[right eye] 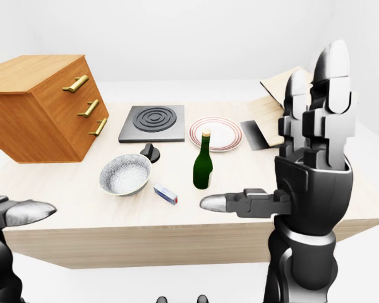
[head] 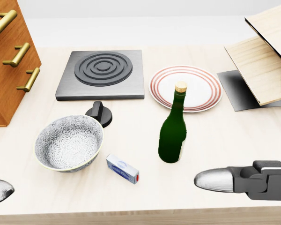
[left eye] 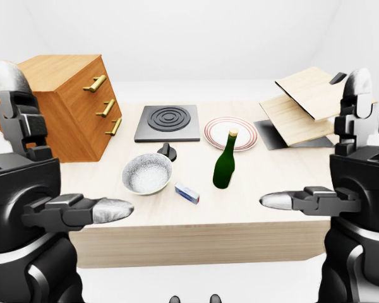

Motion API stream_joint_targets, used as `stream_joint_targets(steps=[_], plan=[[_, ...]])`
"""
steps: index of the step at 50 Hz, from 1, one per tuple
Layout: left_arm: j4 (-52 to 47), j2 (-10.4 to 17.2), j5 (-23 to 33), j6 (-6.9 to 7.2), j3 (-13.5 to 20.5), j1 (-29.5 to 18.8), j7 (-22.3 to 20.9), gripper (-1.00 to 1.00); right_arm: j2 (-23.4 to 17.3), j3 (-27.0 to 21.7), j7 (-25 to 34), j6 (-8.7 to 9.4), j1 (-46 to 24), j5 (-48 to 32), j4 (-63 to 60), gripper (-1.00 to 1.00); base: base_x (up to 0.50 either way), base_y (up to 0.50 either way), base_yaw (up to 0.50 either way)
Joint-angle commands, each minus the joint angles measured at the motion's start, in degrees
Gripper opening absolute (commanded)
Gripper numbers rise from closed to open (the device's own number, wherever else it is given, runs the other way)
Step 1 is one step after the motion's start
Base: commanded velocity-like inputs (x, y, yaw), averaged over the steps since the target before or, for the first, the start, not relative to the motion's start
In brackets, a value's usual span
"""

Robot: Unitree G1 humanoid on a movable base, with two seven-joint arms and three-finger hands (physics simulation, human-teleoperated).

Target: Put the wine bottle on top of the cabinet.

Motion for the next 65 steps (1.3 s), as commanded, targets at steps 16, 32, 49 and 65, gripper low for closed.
stream_joint_targets(steps=[16,32,49,65], plan=[[-5.95,13.79,-21.35,0.00,4.65,-0.54,15.64,1.00,-13.38,-3.65,-15.64,0.00,0.43,20.12,-6.90,1.00,0.22,0.00,0.00],[-5.95,13.07,-20.33,0.00,4.34,0.04,14.90,1.00,-12.22,-4.18,-13.81,0.00,1.90,18.99,-6.90,1.00,0.42,0.00,0.00],[-5.95,8.95,-15.15,0.00,3.51,0.47,10.59,1.00,-8.62,-3.67,-8.31,0.00,2.84,11.26,-6.90,1.00,0.29,0.00,0.00],[-5.95,8.17,-14.20,0.00,3.58,-0.20,9.96,1.00,-4.93,-4.82,-2.27,0.00,2.08,4.86,-6.90,1.00,0.00,0.44,0.00]])
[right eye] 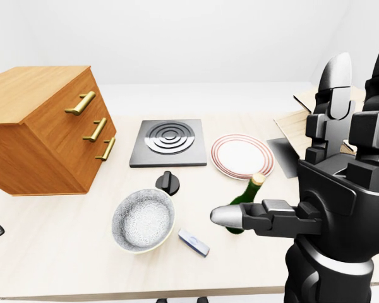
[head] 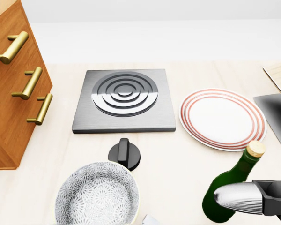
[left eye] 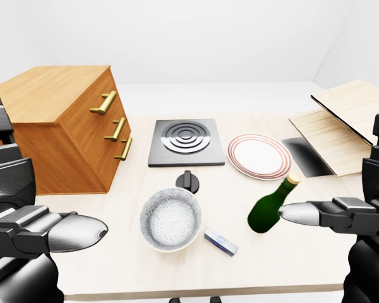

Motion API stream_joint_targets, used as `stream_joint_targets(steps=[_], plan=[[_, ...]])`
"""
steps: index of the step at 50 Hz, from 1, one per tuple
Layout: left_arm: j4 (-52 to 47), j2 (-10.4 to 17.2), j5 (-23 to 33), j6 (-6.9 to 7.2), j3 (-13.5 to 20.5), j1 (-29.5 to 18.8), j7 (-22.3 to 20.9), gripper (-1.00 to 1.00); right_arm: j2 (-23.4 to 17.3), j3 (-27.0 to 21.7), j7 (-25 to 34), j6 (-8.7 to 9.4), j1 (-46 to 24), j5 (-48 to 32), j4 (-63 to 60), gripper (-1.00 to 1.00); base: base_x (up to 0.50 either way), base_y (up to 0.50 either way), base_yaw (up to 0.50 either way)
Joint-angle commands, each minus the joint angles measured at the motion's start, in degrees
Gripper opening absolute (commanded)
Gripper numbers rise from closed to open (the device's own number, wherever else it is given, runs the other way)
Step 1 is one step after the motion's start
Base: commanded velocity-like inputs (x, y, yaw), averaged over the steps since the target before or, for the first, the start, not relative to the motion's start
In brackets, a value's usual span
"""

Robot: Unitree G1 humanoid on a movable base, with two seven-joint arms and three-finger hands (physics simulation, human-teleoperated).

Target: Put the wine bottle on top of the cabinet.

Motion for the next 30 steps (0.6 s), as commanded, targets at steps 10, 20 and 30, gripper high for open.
stream_joint_targets(steps=[10,20,30], plan=[[-0.02,-1.49,2.04,0.00,-0.26,-0.35,-1.55,1.00,0.67,-1.20,1.70,0.00,-0.02,-1.56,-0.03,1.00,0.00,0.43,0.00],[-0.02,-5.00,7.32,0.00,-1.40,0.52,-5.88,1.00,-6.87,-13.85,-3.14,0.00,5.73,16.75,-0.01,1.00,0.00,0.06,0.00],[-0.02,-7.41,10.62,0.00,-2.54,1.83,-8.61,1.00,-16.89,-30.94,-9.50,0.00,25.89,40.60,-0.03,1.00,0.00,0.00,0.00]])
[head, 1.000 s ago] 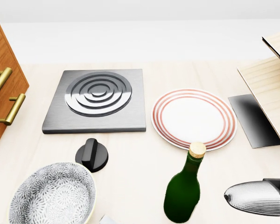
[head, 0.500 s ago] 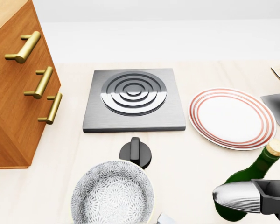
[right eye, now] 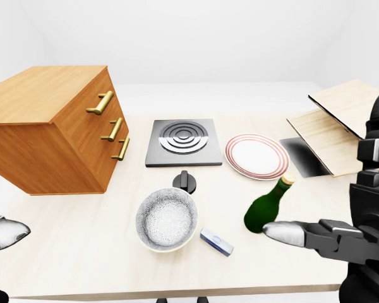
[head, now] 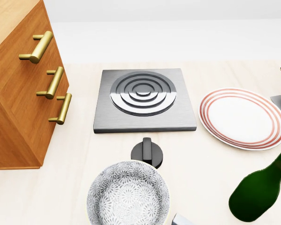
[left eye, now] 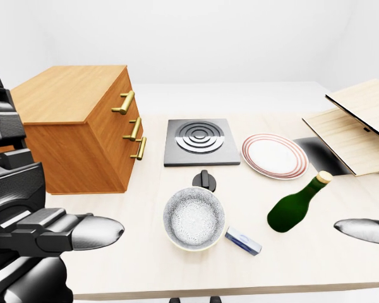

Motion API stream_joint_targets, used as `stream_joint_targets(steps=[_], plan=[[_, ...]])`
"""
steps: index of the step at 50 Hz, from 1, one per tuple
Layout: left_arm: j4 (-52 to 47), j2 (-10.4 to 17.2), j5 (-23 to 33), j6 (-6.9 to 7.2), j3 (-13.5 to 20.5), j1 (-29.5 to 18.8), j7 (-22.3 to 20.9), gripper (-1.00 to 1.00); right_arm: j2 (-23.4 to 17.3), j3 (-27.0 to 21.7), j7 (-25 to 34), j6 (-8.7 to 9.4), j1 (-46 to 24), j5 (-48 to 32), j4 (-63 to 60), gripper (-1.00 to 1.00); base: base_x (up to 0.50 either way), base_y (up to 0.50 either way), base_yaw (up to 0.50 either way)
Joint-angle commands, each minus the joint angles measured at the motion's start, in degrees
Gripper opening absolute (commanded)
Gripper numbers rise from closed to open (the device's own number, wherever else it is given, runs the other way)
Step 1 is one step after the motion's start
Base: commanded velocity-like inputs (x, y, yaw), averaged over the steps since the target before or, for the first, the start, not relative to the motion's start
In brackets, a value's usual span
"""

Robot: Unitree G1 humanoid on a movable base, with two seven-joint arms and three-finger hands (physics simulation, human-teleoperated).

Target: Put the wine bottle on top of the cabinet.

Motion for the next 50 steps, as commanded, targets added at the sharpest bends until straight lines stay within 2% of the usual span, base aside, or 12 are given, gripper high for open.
stream_joint_targets(steps=[1,9,16,20,31,42,45,50], plan=[[-0.01,-2.72,3.80,0.00,-0.92,0.76,-3.12,1.00,-6.67,-12.61,-3.86,0.00,11.70,16.96,-0.05,1.00,0.00,0.00,0.00],[-0.01,-2.96,3.95,0.00,-0.47,0.56,-3.59,1.00,-5.47,-13.76,-2.61,0.00,12.47,17.01,-0.05,1.00,0.00,0.00,0.00],[-0.01,-5.15,6.60,0.00,-0.56,0.88,-6.08,1.00,-3.97,-14.69,-0.98,0.00,12.91,16.40,-0.05,1.00,0.00,0.00,0.00],[-0.01,-5.32,6.63,0.00,-0.08,0.49,-6.42,1.00,-1.89,-14.96,1.02,0.00,12.59,14.74,-0.05,1.00,0.00,0.00,0.00],[0.05,-6.31,8.04,0.00,-0.65,1.07,-7.39,1.00,9.19,-17.37,12.23,0.00,11.37,7.35,-0.05,1.00,0.00,0.00,0.00],[0.14,-7.02,9.36,0.00,-1.40,1.30,-8.02,1.00,23.58,-20.80,29.26,0.00,3.31,-8.36,0.16,1.00,0.00,0.00,0.00],[0.34,-7.21,9.45,0.00,-0.96,1.43,-8.52,1.00,24.99,-21.96,31.67,0.00,2.18,-10.15,1.08,1.00,0.00,0.00,0.00],[0.14,-7.30,9.49,0.00,-0.92,1.34,-8.50,1.00,26.55,-20.46,34.29,0.00,1.98,-14.35,5.12,1.00,0.00,0.00,0.00]])
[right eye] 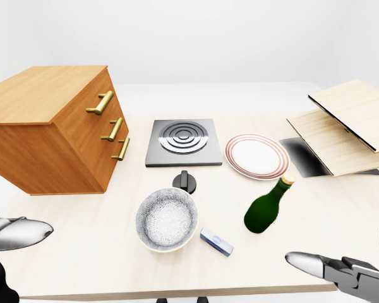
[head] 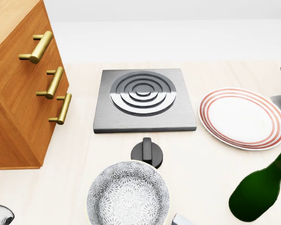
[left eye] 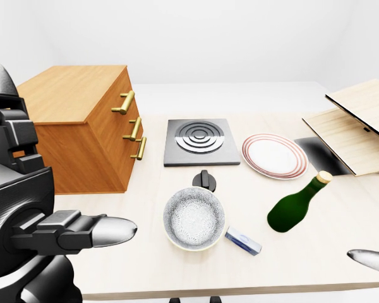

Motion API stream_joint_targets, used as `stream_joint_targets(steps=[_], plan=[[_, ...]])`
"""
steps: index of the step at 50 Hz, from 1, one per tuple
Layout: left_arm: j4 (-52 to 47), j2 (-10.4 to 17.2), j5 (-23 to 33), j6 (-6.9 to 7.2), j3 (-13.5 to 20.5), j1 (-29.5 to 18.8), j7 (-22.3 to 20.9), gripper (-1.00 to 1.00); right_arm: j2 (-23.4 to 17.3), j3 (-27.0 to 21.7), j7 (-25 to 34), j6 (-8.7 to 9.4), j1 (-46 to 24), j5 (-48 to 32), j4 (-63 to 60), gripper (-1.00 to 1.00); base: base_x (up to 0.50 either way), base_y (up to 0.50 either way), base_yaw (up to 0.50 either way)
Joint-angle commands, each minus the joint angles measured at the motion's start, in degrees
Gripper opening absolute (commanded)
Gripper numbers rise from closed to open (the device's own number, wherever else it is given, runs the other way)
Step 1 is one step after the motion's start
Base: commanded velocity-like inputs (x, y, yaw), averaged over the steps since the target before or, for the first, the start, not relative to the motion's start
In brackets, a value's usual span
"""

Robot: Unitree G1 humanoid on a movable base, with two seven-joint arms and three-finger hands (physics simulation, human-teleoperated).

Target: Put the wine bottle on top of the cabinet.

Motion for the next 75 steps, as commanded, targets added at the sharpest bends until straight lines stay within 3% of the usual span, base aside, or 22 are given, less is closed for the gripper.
stream_joint_targets(steps=[1,31,75], plan=[[-0.08,-0.43,0.56,0.00,0.03,-0.21,-0.44,1.00,7.35,-0.44,9.67,0.00,-3.27,-10.26,5.19,1.00,0.00,0.00,0.00],[2.53,-1.62,2.51,0.00,-0.91,1.70,-2.38,1.00,7.45,5.15,8.12,0.00,-2.59,-13.50,17.29,1.00,0.00,0.00,0.00],[4.29,-1.79,2.98,0.00,-1.07,2.23,-3.00,1.00,0.03,13.28,-0.27,0.00,-6.81,-14.95,33.23,1.00,0.00,0.00,0.00]])
